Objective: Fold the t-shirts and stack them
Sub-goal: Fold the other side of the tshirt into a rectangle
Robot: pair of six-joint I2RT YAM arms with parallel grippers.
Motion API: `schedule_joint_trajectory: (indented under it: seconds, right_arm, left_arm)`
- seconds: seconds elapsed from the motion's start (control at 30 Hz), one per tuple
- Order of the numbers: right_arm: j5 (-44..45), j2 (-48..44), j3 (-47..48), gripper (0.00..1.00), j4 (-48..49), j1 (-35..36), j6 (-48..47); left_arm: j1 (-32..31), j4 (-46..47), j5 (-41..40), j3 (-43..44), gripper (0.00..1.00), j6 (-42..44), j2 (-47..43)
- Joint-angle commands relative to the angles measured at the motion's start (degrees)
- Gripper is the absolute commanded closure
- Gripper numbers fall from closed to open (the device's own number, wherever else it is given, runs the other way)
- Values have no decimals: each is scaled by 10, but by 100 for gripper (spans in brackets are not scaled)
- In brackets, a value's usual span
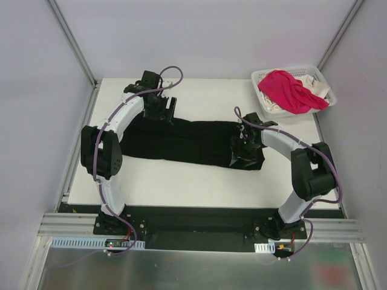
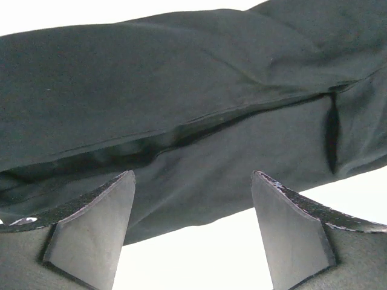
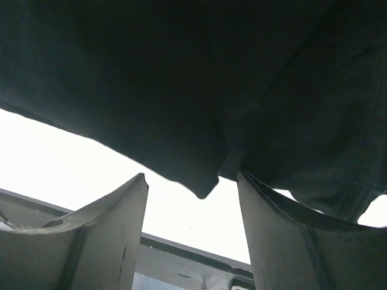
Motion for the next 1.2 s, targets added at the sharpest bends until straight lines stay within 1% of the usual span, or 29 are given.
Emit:
schedule_joint_trajectory:
  seconds: [0.0,0.1,0.4,0.43,0.67,0.93,1.0,1.17]
  right_arm:
    - [-13,-67,-22,36,69,-5,19]
    - [-41,-52,-32,36,86,-13,26]
    - [-67,-18,-50,36,135,-33,42]
    - [-68,-15,-52,36,140,-32,49]
    - [-89,4,-65,37,207,-42,97]
    - [-93,32,-65,36,235,-47,122]
    - [-98,29,-71,37,242,-50,129]
    - [-96,11,-81,36,250,-59,135]
  left_arm:
    - [-6,-26,-6,11,24,-8,33]
    - [-6,-28,-2,14,25,-4,46]
    - [-6,-29,-10,20,25,-4,76]
    - [-6,-29,-11,22,25,8,78]
    - [0,-28,-5,33,25,9,109]
    - [29,-17,18,44,26,3,153]
    - [46,0,39,39,27,-22,158]
    - [72,26,35,21,28,-43,164]
